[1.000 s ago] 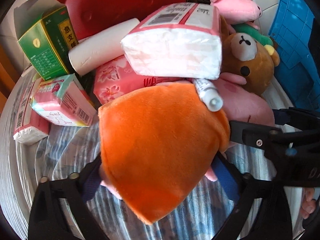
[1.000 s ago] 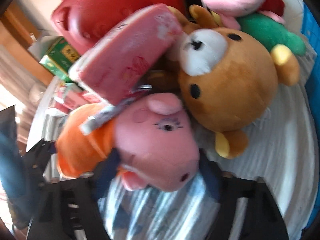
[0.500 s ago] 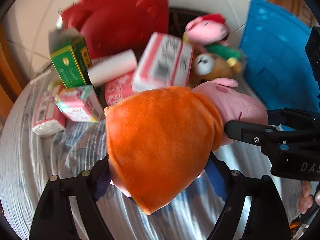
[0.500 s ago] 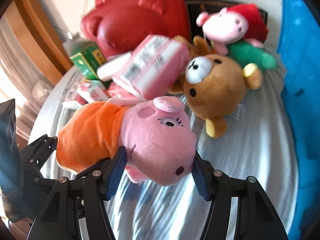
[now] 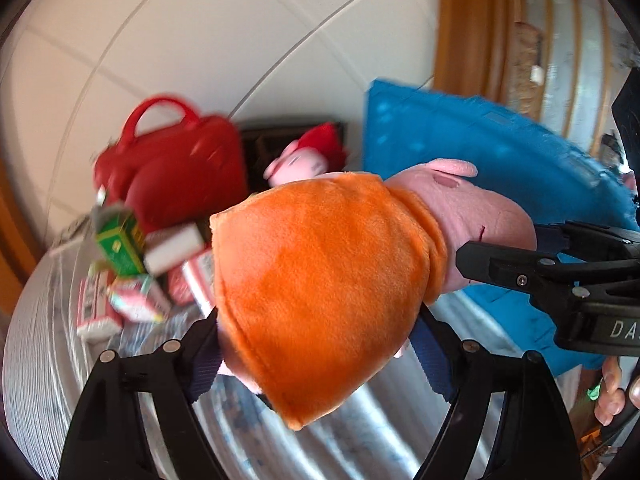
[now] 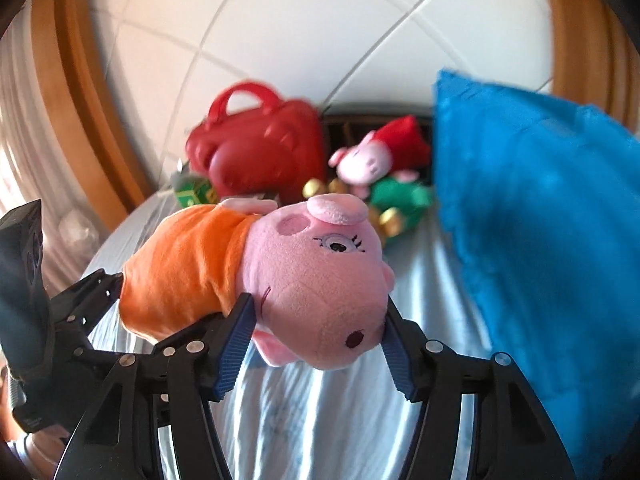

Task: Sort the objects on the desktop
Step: 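Carry the Peppa plush with both grippers over the blue crate and release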

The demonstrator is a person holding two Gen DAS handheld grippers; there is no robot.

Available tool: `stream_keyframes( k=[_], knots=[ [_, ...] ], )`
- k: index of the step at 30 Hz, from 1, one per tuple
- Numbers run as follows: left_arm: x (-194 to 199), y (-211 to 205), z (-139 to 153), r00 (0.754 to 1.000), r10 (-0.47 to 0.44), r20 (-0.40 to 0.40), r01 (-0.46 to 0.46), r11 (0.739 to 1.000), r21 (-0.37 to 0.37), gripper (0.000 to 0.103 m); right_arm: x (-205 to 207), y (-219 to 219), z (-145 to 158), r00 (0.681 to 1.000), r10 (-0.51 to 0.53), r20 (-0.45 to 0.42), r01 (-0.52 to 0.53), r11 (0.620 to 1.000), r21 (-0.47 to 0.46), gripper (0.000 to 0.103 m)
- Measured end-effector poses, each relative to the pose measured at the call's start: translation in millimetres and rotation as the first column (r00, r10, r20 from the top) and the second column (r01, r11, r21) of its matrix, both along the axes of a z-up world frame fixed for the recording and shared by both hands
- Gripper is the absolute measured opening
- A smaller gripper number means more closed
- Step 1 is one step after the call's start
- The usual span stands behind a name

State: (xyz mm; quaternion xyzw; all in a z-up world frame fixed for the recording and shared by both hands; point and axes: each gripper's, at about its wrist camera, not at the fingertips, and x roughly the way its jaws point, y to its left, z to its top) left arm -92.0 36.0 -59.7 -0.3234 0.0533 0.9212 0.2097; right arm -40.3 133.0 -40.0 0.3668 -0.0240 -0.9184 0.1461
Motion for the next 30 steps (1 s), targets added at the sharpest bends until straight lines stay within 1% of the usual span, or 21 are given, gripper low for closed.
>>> stream_keyframes(
  k=[4, 8, 11, 16, 20, 24, 27, 30],
  knots=[
    [12, 30, 30, 0.995, -0.075, -0.063, 0.077, 0.997, 0.018, 0.082, 25, 34, 33, 0.996, -0.074, -0.058, 0.074, 0.997, -0.001, 0.060],
    [17, 66, 61, 0.980, -0.162, -0.114, 0.167, 0.985, 0.036, 0.082, 47, 67, 67, 0.980, -0.150, -0.128, 0.152, 0.988, 0.008, 0.060],
    [18, 104, 86, 0.959, -0.239, -0.153, 0.248, 0.968, 0.043, 0.082, 60, 96, 91, 0.961, -0.220, -0.166, 0.226, 0.974, 0.014, 0.060],
    [23, 167, 117, 0.923, -0.340, -0.180, 0.355, 0.933, 0.061, 0.082, 81, 155, 126, 0.920, -0.326, -0.216, 0.337, 0.941, 0.014, 0.060],
    [31, 220, 132, 0.891, -0.416, -0.183, 0.430, 0.902, 0.039, 0.082, 95, 204, 141, 0.888, -0.398, -0.229, 0.410, 0.912, 0.003, 0.060],
    [33, 272, 140, 0.867, -0.478, -0.140, 0.485, 0.874, 0.014, 0.083, 108, 249, 143, 0.863, -0.454, -0.220, 0.462, 0.887, -0.018, 0.060],
    [36, 301, 138, 0.861, -0.497, -0.104, 0.498, 0.867, -0.019, 0.083, 109, 281, 140, 0.856, -0.479, -0.195, 0.482, 0.875, -0.036, 0.060],
    [34, 328, 132, 0.867, -0.496, -0.048, 0.494, 0.868, -0.050, 0.083, 101, 317, 130, 0.864, -0.482, -0.144, 0.478, 0.876, -0.063, 0.060]
  ],
)
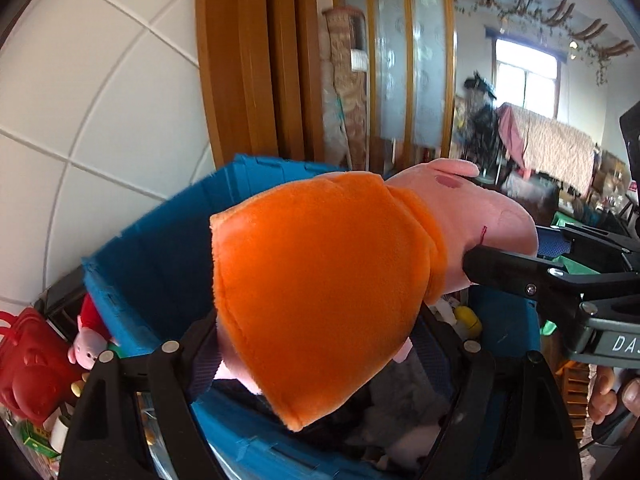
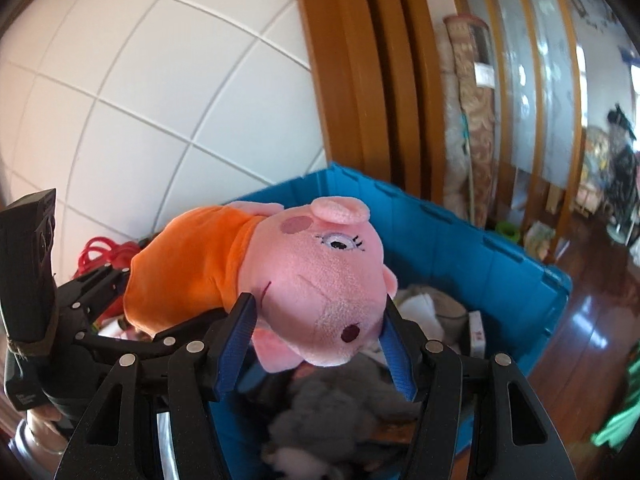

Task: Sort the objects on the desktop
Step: 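Carry the Peppa plush with both grippers over the blue crate and release, then return both tools from the crate to the pile on the bed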

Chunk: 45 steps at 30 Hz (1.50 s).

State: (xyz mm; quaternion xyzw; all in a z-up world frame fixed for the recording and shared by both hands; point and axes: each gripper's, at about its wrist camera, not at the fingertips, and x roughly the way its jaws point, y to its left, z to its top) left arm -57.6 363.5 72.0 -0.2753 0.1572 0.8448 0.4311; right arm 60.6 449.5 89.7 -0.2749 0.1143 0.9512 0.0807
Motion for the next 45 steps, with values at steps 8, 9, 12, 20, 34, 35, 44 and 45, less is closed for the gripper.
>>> stream_keyframes(
  k=[8, 9, 12, 20, 34, 35, 44, 45],
  knots=[
    [-7, 48, -18, 0.994, 0.065, 0.087, -0.055, 0.992, -0.114, 0.087, -16, 61, -33, 0.994, 0.052, 0.095, -0.043, 0.995, -0.092, 0.066],
    [-8, 53, -19, 0.992, 0.079, 0.093, -0.068, 0.990, -0.120, 0.087, -18, 65, -34, 0.993, 0.057, 0.101, -0.047, 0.995, -0.093, 0.069],
    [-8, 59, -18, 0.990, 0.111, 0.085, -0.100, 0.987, -0.123, 0.087, -24, 73, -39, 0.992, 0.062, 0.112, -0.052, 0.995, -0.084, 0.081],
    [-7, 26, -12, 0.977, 0.214, 0.002, -0.214, 0.974, -0.077, 0.087, -31, 77, -38, 0.994, 0.071, 0.088, -0.065, 0.996, -0.060, 0.103],
    [-8, -161, -9, 0.860, 0.501, -0.096, -0.493, 0.865, 0.089, 0.101, -8, -58, 15, 0.989, 0.134, -0.055, -0.129, 0.988, 0.086, 0.103],
    [-12, -176, -13, 0.853, 0.513, -0.093, -0.507, 0.858, 0.083, 0.101, -6, -69, 17, 0.989, 0.139, -0.057, -0.133, 0.986, 0.097, 0.103],
    [-42, -301, -54, 0.805, 0.592, -0.038, -0.591, 0.806, 0.018, 0.101, -2, -185, 32, 0.999, -0.007, -0.047, 0.026, 0.907, 0.421, 0.103],
    [-47, -312, -60, 0.796, 0.604, -0.030, -0.604, 0.797, 0.009, 0.101, 0, -192, 36, 0.999, -0.009, -0.050, 0.030, 0.900, 0.436, 0.103]
  ],
)
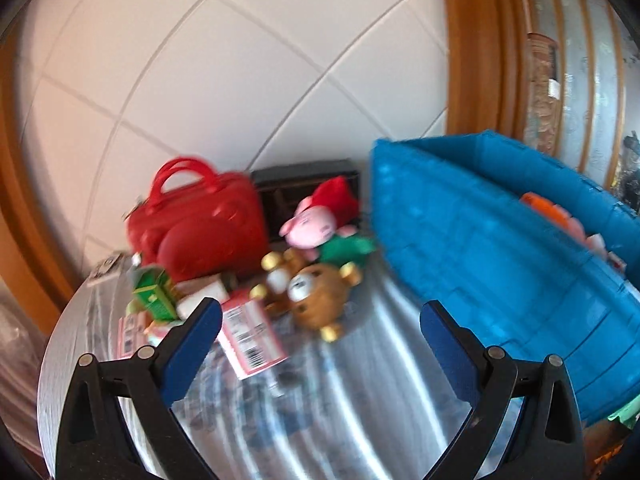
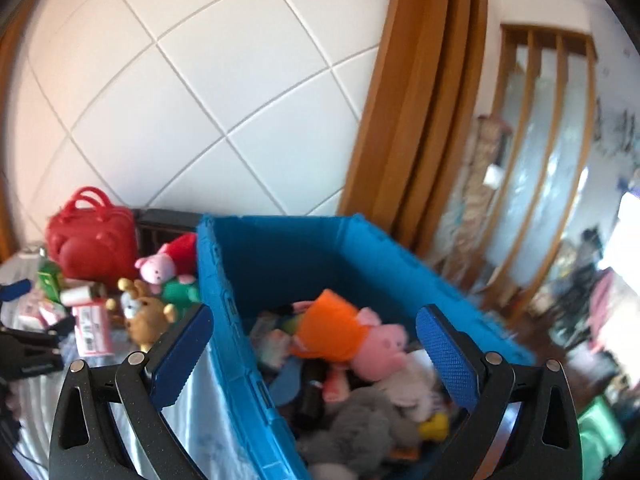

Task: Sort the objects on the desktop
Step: 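Return both tools from the crate to the pile on the bed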

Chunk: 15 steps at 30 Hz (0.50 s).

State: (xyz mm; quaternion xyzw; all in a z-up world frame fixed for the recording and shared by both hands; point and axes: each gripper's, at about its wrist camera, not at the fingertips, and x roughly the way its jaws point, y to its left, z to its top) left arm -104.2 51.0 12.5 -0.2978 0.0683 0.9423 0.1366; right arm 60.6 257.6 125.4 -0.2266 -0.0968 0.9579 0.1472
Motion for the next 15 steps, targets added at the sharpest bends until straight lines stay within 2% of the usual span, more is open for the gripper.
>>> stream_keyframes(
  k=[3, 6, 10, 15],
  knots=[
    [-12, -25, -17, 0.998, 0.037, 0.044, -0.037, 0.999, 0.010, 0.101, 12, -18, 13, 1.000, 0.019, -0.006, -0.019, 1.000, -0.007, 0.103],
    [-25, -42, -38, 0.993, 0.087, 0.082, -0.089, 0.996, 0.015, 0.101, 16, -31, 11, 0.995, 0.095, -0.006, -0.096, 0.994, -0.054, 0.103],
    [-40, -66, -68, 0.974, 0.174, 0.147, -0.179, 0.984, 0.017, 0.101, 1, -54, -12, 0.984, 0.179, 0.007, -0.178, 0.981, -0.082, 0.103],
    [-54, -88, -102, 0.937, 0.268, 0.223, -0.281, 0.959, 0.027, 0.101, -41, -65, -53, 0.955, 0.294, 0.040, -0.280, 0.936, -0.212, 0.103]
  ],
)
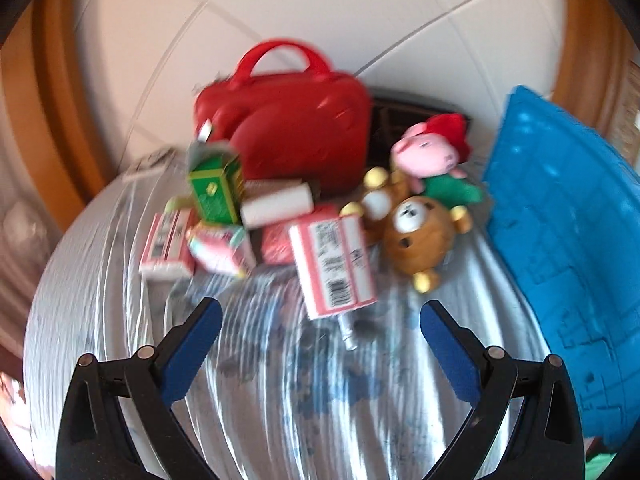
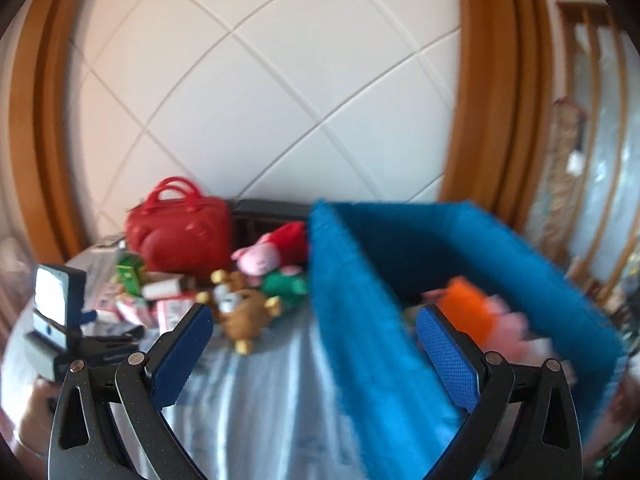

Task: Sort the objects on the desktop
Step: 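Return both tools from the crate to the pile on the bed, then grasp the pink tissue pack with the left gripper while the right grasps the ointment tube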

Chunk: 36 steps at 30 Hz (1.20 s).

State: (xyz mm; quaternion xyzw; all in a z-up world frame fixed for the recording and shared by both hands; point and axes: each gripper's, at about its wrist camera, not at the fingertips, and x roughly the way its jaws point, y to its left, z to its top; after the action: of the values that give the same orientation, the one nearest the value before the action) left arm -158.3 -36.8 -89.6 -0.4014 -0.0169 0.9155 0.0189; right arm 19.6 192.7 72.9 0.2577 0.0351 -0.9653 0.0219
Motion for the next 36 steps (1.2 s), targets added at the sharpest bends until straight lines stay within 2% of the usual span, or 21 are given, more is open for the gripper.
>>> stream_keyframes(
  k=[5, 9, 13, 21, 24, 26, 31, 36],
  knots=[
    [-12, -3, -26, 0.998, 0.035, 0.047, -0.034, 0.999, -0.022, 0.101, -52, -12, -47, 0.992, 0.080, 0.095, -0.076, 0.996, -0.054, 0.103],
    [-39, 1, -47, 0.995, 0.045, 0.085, -0.044, 0.999, -0.012, 0.101, -88, -26, -82, 0.978, 0.130, 0.161, -0.117, 0.989, -0.087, 0.103],
    [-74, 12, -70, 0.992, 0.055, 0.118, -0.053, 0.998, -0.015, 0.101, -124, -33, -114, 0.963, 0.135, 0.234, -0.113, 0.988, -0.103, 0.103],
    [-138, 32, -125, 0.979, 0.076, 0.188, -0.071, 0.997, -0.032, 0.101, -185, -31, -188, 0.911, 0.111, 0.397, -0.074, 0.992, -0.106, 0.103],
    [-149, 35, -135, 0.979, 0.023, 0.202, -0.027, 1.000, 0.015, 0.098, -203, -32, -210, 0.891, 0.106, 0.442, -0.068, 0.993, -0.102, 0.103],
    [-145, 35, -133, 0.983, 0.009, 0.181, -0.011, 1.000, 0.013, 0.089, -212, -37, -220, 0.880, 0.110, 0.462, -0.071, 0.992, -0.103, 0.103],
    [-102, 6, -113, 0.987, 0.029, 0.161, -0.030, 1.000, 0.002, 0.088, -226, -73, -243, 0.849, 0.187, 0.495, -0.140, 0.981, -0.132, 0.103],
    [-61, -42, -111, 0.973, 0.136, 0.186, -0.107, 0.982, -0.155, 0.088, -230, -132, -273, 0.783, 0.305, 0.543, -0.253, 0.952, -0.170, 0.103]
  ],
)
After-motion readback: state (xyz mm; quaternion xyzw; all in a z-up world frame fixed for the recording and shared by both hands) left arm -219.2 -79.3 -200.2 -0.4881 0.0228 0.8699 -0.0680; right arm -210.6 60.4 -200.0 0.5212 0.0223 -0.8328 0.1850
